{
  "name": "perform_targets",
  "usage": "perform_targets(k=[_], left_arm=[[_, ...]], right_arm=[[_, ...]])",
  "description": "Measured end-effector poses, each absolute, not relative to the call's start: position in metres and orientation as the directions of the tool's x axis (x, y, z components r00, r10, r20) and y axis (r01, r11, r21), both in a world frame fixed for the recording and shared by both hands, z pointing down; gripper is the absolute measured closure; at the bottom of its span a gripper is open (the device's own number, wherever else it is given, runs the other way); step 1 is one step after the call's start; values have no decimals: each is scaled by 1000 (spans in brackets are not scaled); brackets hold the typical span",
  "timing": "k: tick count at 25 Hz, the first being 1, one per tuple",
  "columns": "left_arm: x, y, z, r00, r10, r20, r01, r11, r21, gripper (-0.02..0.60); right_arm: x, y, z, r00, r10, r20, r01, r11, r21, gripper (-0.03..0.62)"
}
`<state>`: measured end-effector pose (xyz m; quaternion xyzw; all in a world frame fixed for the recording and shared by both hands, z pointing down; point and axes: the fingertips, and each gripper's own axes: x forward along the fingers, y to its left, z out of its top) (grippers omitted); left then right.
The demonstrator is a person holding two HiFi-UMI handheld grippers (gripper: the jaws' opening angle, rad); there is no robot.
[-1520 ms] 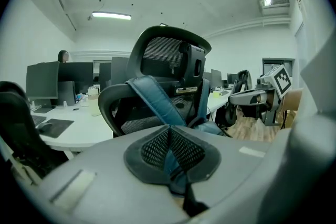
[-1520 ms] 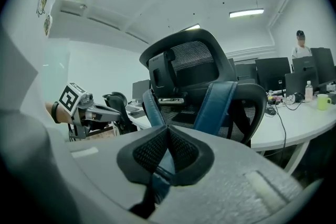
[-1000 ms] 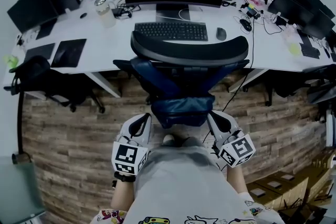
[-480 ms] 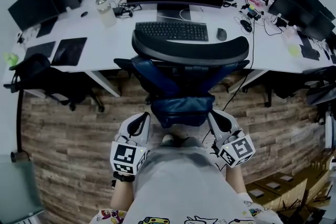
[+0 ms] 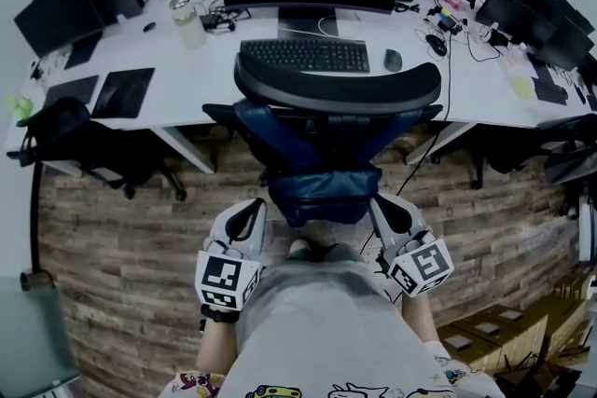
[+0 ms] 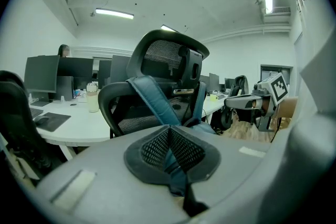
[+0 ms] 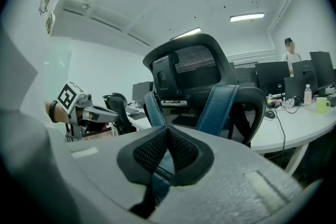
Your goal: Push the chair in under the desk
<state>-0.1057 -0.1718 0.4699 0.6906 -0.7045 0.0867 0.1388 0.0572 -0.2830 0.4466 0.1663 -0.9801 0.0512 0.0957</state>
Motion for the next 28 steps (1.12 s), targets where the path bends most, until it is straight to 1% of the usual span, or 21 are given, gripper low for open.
perform_targets(k=[28], left_arm=[[-109, -170, 469, -31, -949, 314, -997, 52, 57, 571]], right_arm=[[60, -290, 445, -918, -345, 195, -366, 926, -88, 592]])
